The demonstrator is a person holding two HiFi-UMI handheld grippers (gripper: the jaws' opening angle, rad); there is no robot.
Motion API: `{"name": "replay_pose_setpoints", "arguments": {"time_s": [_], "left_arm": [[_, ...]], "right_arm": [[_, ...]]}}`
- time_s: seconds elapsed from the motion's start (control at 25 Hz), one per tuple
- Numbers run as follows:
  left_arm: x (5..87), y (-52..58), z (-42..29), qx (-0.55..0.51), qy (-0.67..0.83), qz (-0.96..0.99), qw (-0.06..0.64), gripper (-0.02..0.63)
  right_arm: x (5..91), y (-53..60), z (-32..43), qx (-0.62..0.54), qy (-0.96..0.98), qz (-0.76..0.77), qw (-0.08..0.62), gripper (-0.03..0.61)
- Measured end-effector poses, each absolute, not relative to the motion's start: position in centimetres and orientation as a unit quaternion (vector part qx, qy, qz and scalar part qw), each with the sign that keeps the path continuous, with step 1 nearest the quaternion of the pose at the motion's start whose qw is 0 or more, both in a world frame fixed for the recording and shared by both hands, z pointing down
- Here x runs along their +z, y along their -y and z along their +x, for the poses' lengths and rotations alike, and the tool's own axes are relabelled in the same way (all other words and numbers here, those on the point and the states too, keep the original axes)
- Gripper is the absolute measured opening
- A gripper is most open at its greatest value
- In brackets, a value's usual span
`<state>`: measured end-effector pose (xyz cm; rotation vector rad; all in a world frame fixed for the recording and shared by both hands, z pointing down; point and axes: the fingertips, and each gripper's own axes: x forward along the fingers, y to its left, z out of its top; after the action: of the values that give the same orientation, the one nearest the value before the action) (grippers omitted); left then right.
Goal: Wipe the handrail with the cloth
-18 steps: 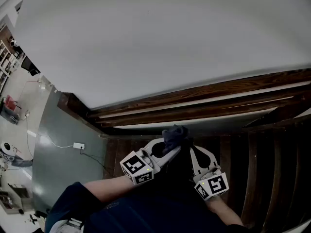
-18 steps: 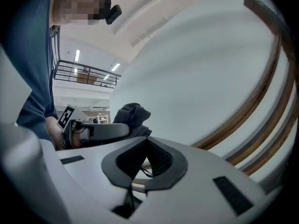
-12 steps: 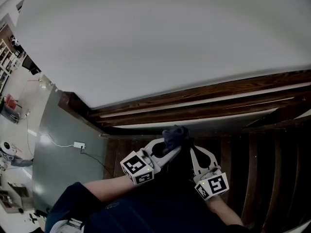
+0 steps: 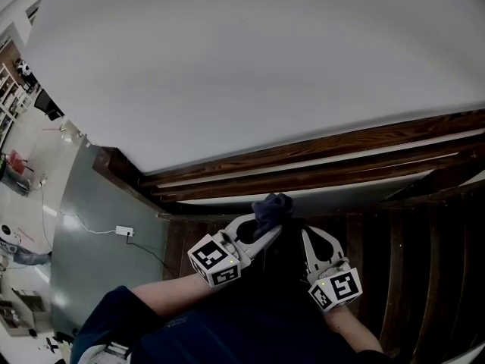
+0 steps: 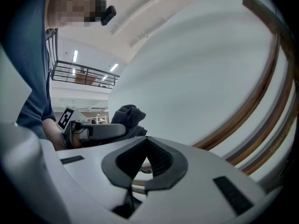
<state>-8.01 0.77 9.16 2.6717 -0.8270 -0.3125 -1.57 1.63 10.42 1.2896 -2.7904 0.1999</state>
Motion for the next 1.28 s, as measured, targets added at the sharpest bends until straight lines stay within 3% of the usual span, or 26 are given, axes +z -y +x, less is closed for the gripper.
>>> {"name": "replay_pose_setpoints", "arguments": {"time_s": [0.6, 1.28], "left_arm": [[9.2, 5.8, -6.9, -0.103, 0.301, 0.932, 0.175, 0.083], [13.2, 21.0, 3.7, -0.059, 0.301, 0.927, 0.215, 0.083]], "right_arm": [[9.7, 3.8, 1.7, 0.068, 0.893, 0.444, 0.025, 0.009], [12.9, 15.7, 13.1, 0.109, 0.862, 0.495, -0.006, 0.008]]}}
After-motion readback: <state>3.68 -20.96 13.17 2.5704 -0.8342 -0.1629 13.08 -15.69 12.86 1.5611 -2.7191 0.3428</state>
